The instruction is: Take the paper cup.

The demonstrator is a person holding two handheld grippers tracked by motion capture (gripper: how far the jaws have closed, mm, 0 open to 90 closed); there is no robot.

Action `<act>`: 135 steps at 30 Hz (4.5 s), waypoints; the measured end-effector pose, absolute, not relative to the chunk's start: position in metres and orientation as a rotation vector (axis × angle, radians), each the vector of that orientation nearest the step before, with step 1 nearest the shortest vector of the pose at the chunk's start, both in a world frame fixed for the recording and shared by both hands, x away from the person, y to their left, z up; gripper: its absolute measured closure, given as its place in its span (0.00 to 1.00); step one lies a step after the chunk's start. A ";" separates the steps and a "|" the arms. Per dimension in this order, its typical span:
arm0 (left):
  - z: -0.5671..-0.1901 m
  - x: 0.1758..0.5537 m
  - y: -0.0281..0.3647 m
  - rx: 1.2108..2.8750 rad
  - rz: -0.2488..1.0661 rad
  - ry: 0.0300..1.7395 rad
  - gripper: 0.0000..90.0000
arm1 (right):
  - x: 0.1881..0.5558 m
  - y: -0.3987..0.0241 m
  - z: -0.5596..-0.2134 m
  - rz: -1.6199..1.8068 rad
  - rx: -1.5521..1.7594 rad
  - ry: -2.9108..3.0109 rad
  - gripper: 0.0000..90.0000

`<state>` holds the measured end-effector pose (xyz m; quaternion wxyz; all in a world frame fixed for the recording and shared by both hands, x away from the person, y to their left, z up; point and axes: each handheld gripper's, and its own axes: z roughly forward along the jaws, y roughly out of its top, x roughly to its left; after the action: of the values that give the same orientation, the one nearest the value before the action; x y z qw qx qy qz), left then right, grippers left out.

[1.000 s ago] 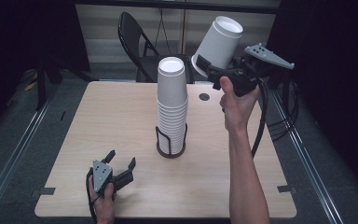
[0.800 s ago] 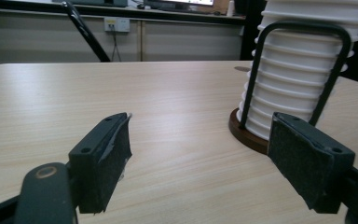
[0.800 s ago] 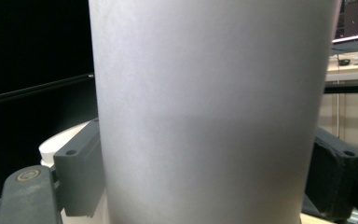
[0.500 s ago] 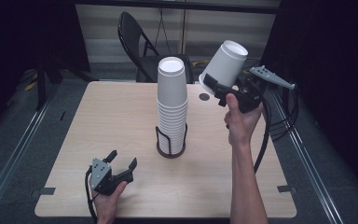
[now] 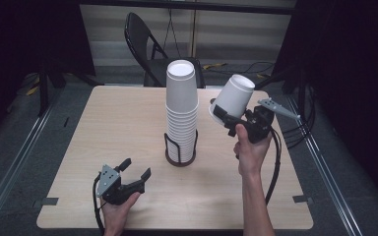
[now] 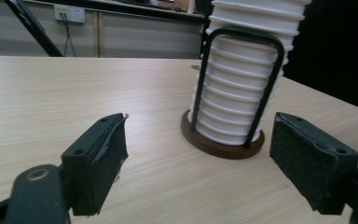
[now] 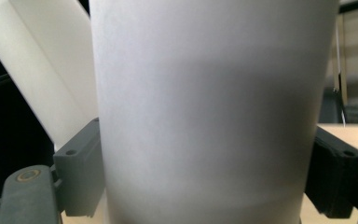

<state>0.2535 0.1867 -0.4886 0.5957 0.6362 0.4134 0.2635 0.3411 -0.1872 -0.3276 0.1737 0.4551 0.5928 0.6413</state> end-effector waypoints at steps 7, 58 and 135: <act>-0.485 0.253 0.182 1.480 0.582 0.930 0.25 | 0.325 -0.186 -0.356 1.874 1.336 1.685 0.17; -0.480 0.254 0.125 1.540 0.578 0.688 0.60 | 0.279 -0.128 -0.470 2.373 1.825 1.732 0.17; -0.458 0.265 0.150 1.755 0.398 0.725 0.95 | 0.268 -0.155 -0.457 2.048 1.433 1.870 0.14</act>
<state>0.2650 0.1504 -0.4584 0.5653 0.7462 0.3082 0.1691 0.2680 -0.1549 -0.4566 0.0102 0.4590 0.5990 0.6561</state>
